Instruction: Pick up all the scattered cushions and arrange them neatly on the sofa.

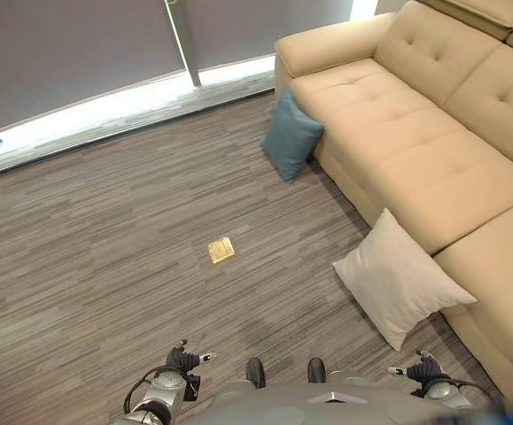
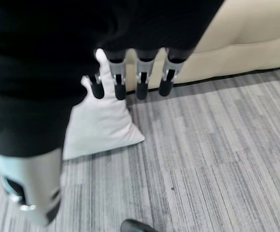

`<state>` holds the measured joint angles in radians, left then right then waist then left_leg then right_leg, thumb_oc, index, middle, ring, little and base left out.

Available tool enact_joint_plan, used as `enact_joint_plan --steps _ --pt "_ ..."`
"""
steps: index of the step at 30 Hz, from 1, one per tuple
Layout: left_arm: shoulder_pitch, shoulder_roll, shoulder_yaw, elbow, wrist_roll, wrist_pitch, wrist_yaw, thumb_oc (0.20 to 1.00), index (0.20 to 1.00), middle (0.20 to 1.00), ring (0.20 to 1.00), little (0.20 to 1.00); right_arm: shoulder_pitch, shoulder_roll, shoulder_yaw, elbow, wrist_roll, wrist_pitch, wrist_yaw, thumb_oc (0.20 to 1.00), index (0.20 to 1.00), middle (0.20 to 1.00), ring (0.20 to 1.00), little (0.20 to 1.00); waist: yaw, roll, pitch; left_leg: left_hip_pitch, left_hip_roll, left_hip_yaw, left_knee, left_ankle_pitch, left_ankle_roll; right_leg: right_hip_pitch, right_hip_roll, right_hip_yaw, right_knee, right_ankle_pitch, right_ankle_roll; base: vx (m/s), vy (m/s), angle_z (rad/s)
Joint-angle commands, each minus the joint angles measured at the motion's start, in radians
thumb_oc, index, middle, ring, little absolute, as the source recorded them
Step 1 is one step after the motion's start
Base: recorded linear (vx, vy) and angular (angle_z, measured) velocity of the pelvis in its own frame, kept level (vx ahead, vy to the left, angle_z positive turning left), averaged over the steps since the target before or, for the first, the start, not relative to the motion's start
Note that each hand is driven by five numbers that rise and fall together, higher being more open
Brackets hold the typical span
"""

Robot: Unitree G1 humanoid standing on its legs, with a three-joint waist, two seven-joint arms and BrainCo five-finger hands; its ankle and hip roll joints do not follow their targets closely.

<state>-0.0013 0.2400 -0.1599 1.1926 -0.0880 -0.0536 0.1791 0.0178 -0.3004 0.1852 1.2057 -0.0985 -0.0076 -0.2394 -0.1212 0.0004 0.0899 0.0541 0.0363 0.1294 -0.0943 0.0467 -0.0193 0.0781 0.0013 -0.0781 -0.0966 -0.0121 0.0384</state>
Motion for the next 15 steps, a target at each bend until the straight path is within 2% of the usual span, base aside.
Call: enact_joint_plan --steps 1,2,3,5,7,8,11,12,14,15 --pt "-0.061 0.005 -0.011 0.023 0.022 -0.010 0.004 1.000 1.000 1.000 1.000 1.000 -0.052 -0.025 -0.001 0.008 0.060 -0.015 -0.011 1.000 1.000 1.000 1.000 1.000 -0.004 -0.048 0.018 -0.050 0.036 0.007 0.130 -0.082 -0.063 -0.026 -0.038 0.009 0.009 -0.037 0.057 -0.11 -0.087 -0.18" --pt "-0.069 0.005 -0.014 0.021 0.024 -0.008 0.002 1.000 1.000 1.000 1.000 1.000 -0.056 -0.029 -0.002 0.006 0.068 -0.017 -0.010 1.000 1.000 1.000 1.000 1.000 -0.005 -0.054 0.029 -0.065 0.032 -0.007 0.160 -0.095 -0.062 -0.031 -0.036 0.018 0.012 -0.034 0.052 -0.17 -0.073 -0.32" --pt "-0.092 -0.003 -0.036 0.007 0.025 -0.016 0.004 1.000 1.000 1.000 1.000 1.000 -0.064 -0.038 -0.002 0.003 0.086 -0.021 -0.012 1.000 1.000 1.000 1.000 1.000 0.002 -0.067 0.050 -0.120 -0.006 -0.092 0.229 -0.113 -0.060 -0.045 -0.035 0.050 0.021 -0.029 0.041 -0.10 -0.022 -0.45" --pt "-0.098 -0.007 -0.044 0.003 0.022 -0.020 0.002 1.000 1.000 1.000 1.000 1.000 -0.064 -0.039 -0.004 0.001 0.090 -0.024 -0.012 1.000 1.000 1.000 1.000 1.000 0.004 -0.068 0.049 -0.142 -0.017 -0.119 0.229 -0.113 -0.060 -0.049 -0.035 0.058 0.019 -0.028 0.043 0.01 0.018 -0.59" --pt "-0.106 -0.006 -0.058 -0.005 0.022 -0.023 0.001 1.000 1.000 1.000 1.000 1.000 -0.072 -0.040 0.005 -0.001 0.089 -0.023 -0.007 1.000 1.000 1.000 1.000 1.000 0.009 -0.069 0.050 -0.187 -0.046 -0.173 0.195 -0.096 -0.053 -0.059 -0.031 0.091 0.023 -0.025 0.054 0.12 0.091 -0.19" --pt "-0.101 -0.010 -0.057 0.002 0.035 -0.022 -0.007 1.000 1.000 1.000 1.000 1.000 -0.081 -0.038 0.009 0.002 0.085 -0.017 0.001 1.000 1.000 1.000 1.000 1.000 0.009 -0.057 0.047 -0.168 -0.049 -0.194 0.155 -0.095 -0.041 -0.069 -0.016 0.133 0.030 -0.033 0.055 0.11 0.143 -0.34" --pt "-0.086 -0.007 -0.062 0.010 0.059 -0.020 -0.016 1.000 1.000 1.000 1.000 1.000 -0.087 -0.027 0.024 -0.006 0.077 -0.014 0.009 1.000 1.000 1.000 1.000 1.000 0.010 -0.054 0.041 -0.138 -0.044 -0.153 0.125 -0.087 -0.025 -0.077 -0.023 0.174 0.044 -0.032 0.064 0.15 0.202 -1.21" --pt "-0.083 0.000 -0.061 0.007 0.068 -0.022 -0.015 1.000 1.000 1.000 1.000 1.000 -0.097 -0.021 0.033 -0.016 0.070 -0.011 0.015 1.000 1.000 1.000 1.000 1.000 0.013 -0.054 0.043 -0.128 -0.044 -0.107 0.115 -0.089 -0.013 -0.090 -0.031 0.198 0.057 -0.029 0.075 0.10 0.206 -0.97" --pt "-0.080 0.007 -0.058 0.005 0.073 -0.020 -0.013 1.000 1.000 1.000 1.000 1.000 -0.103 -0.017 0.037 -0.025 0.066 -0.008 0.017 1.000 1.000 1.000 1.000 1.000 0.017 -0.054 0.043 -0.121 -0.046 -0.073 0.110 -0.095 -0.002 -0.107 -0.037 0.210 0.080 -0.031 0.084 0.07 0.203 -1.01" --pt "-0.080 0.016 -0.051 0.004 0.069 -0.018 -0.015 1.000 1.000 1.000 1.000 1.000 -0.109 -0.008 0.039 -0.034 0.074 -0.006 0.021 1.000 1.000 1.000 1.000 1.000 0.022 -0.053 0.050 -0.117 -0.048 -0.048 0.112 -0.106 0.012 -0.142 -0.039 0.214 0.144 -0.037 0.093 0.05 0.217 -1.10"
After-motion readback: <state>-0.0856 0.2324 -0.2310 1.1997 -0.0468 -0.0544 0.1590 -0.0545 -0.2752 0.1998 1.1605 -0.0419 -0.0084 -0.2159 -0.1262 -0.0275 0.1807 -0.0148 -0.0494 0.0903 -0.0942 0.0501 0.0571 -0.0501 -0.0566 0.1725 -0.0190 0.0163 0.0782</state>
